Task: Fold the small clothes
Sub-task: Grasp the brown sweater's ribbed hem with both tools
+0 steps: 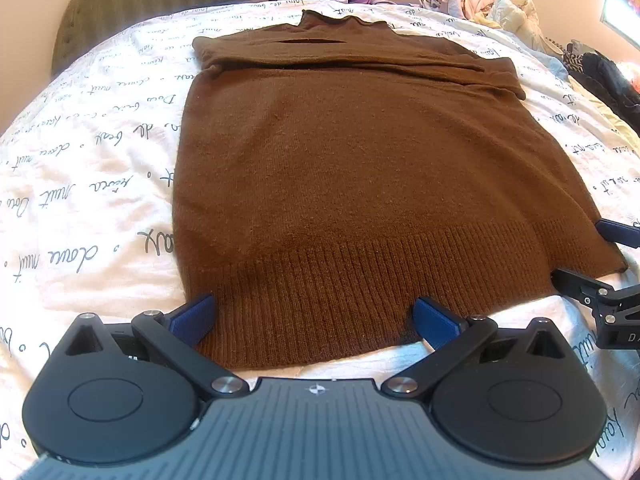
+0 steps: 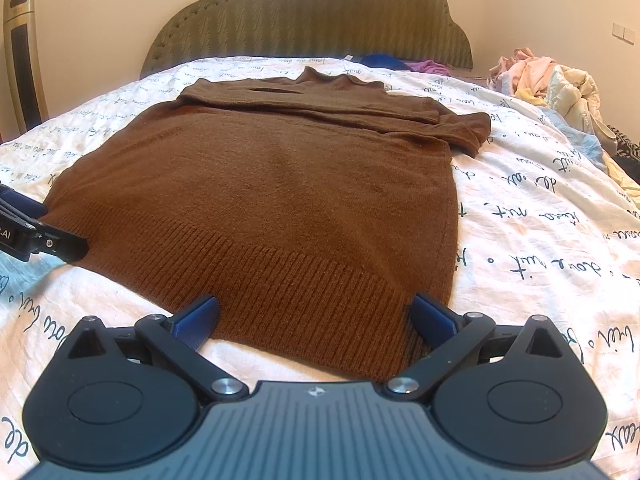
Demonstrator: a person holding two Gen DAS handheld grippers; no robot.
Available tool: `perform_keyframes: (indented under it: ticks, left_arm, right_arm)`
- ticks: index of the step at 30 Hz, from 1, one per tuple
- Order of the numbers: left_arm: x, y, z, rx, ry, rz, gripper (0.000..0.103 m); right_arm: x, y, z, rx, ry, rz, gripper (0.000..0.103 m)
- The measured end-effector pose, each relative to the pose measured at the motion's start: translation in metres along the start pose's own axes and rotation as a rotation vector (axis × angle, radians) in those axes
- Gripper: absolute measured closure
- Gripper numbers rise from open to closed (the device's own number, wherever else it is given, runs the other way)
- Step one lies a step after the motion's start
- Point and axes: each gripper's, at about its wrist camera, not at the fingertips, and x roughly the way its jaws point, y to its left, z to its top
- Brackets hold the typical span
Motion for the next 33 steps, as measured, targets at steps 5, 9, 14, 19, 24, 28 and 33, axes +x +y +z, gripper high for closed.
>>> perform_keyframes:
  ticks: [5, 9, 14, 19, 24, 28, 33]
  left_arm:
    - [0.0, -0.001, -0.001, -0.002, -0.006, 0.007, 0.0]
    - [-0.001, 0.0, 0.001, -0.011, -0.002, 0.008, 0.0]
    - [-0.023, 0.036, 0.003, -0.136, -0.029, -0.033, 0.0]
    - [-0.028, 0.115, 0.003, -0.426, 0.015, -0.245, 0.0]
    - [0.0, 0.155, 0.011, -0.679, 0.115, -0.556, 0.0]
    - [0.022, 0.15, 0.019, -0.747, 0.204, -0.576, 0.0]
    - [0.035, 0.15, 0.015, -0.834, 0.193, -0.675, 0.012]
  right_arm:
    - [0.001, -0.001, 0.001, 0.006, 0.001, 0.006, 0.0]
    - [0.001, -0.002, 0.001, 0.009, -0.002, 0.009, 0.0]
    - [-0.011, -0.014, 0.006, 0.043, -0.022, 0.029, 0.0]
    - [-0.021, -0.056, 0.002, 0.17, 0.005, 0.029, 0.0]
    - [-0.022, -0.107, -0.005, 0.443, 0.027, 0.175, 0.0]
    - [-0.022, -0.123, -0.007, 0.572, 0.034, 0.251, 0.0]
    - [-0.024, -0.126, -0.009, 0.591, 0.025, 0.273, 0.0]
